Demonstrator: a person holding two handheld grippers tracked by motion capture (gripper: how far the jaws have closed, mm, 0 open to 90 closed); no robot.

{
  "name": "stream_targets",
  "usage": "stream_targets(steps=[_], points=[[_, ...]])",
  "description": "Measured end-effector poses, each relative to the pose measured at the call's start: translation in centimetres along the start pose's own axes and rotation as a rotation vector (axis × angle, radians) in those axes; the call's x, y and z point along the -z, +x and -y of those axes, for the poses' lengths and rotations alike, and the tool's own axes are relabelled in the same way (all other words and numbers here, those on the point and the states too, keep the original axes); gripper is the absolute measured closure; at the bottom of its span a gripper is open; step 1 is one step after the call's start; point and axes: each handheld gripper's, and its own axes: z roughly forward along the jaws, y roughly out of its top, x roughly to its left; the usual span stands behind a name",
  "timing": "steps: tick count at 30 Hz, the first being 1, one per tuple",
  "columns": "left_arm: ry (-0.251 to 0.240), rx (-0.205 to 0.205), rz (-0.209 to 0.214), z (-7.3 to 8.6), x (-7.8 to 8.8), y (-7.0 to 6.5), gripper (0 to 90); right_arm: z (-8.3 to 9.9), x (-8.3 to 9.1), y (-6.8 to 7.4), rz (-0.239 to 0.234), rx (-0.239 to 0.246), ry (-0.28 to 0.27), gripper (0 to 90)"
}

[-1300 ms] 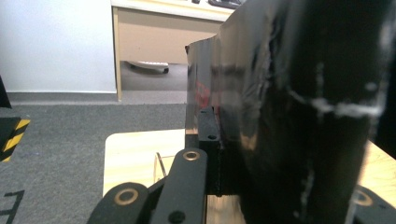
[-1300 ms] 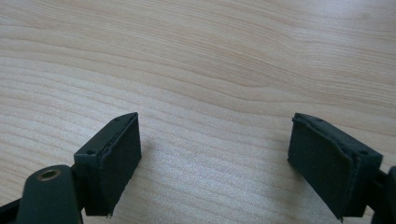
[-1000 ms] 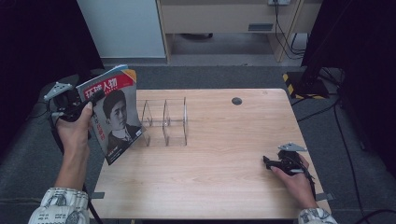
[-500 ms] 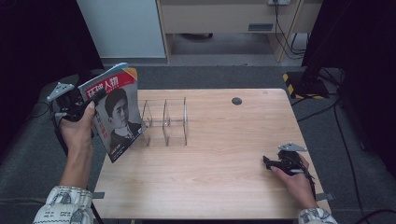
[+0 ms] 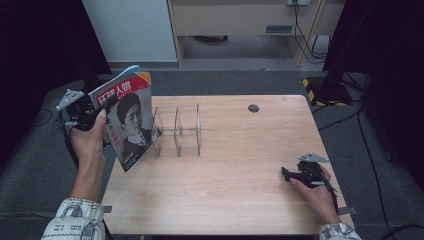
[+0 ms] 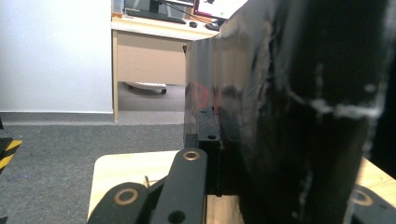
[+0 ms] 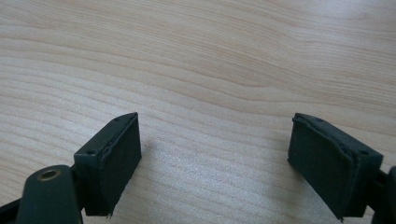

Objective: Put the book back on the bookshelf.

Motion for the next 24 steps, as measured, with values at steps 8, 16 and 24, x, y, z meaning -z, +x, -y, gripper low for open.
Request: stream_targets(steps=[8,16,24], points=[[0.003,-0.018,-0.017,-0.18,0.2,-0.11,86.1,0.0,0.0,0.0,0.0,0.0,0.0,17.3],[-0.002,-0.026,-0.042,-0.32,0.24,-0.18,86.0,0.0,0.0,0.0,0.0,0.0,0.0,17.4],[0.004,-0.042,-0.064,0.21,-0.44,-0.34,86.0,0.0,0.0,0.0,0.0,0.0,0.0,17.3]])
